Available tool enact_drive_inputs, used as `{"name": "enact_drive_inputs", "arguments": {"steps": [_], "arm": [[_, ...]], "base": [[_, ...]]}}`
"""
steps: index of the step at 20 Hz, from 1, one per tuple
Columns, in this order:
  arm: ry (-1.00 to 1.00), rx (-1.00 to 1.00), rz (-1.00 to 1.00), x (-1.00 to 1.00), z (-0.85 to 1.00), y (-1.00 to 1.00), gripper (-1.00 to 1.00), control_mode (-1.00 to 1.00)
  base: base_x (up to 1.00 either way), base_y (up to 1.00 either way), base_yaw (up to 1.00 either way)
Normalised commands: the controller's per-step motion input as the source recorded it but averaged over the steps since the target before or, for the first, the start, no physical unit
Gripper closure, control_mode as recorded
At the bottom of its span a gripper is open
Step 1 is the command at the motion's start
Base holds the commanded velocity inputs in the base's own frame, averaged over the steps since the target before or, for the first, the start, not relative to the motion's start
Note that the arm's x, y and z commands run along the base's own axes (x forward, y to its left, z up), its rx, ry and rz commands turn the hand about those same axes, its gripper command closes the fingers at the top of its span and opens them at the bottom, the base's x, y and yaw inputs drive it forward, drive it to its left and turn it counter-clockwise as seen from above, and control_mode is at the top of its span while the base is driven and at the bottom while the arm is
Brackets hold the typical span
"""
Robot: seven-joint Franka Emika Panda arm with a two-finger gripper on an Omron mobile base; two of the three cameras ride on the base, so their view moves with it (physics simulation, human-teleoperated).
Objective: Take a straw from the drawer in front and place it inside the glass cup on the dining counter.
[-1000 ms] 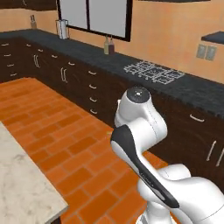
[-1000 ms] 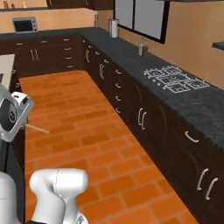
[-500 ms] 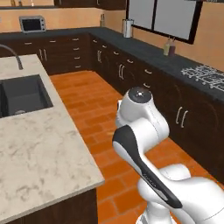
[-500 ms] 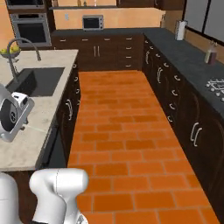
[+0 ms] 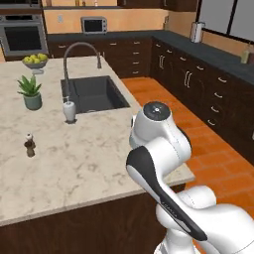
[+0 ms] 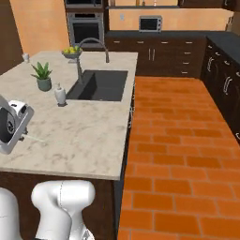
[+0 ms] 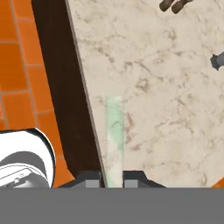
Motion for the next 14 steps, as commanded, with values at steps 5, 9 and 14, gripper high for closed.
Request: {"name": "enact_drive_inputs", "arguments": {"steps": [5,9,14], "arm": [[0.0,0.0,0.0,0.0,0.0,0.0,1.0,1.0],[0.0,0.0,0.0,0.0,0.0,0.0,1.0,1.0],[0.0,0.0,0.0,0.0,0.0,0.0,1.0,1.0]], "base": [[-0.21,1.0,0.3],[-0.13,1.0,0.3],[0.02,1.0,0.25]]}}
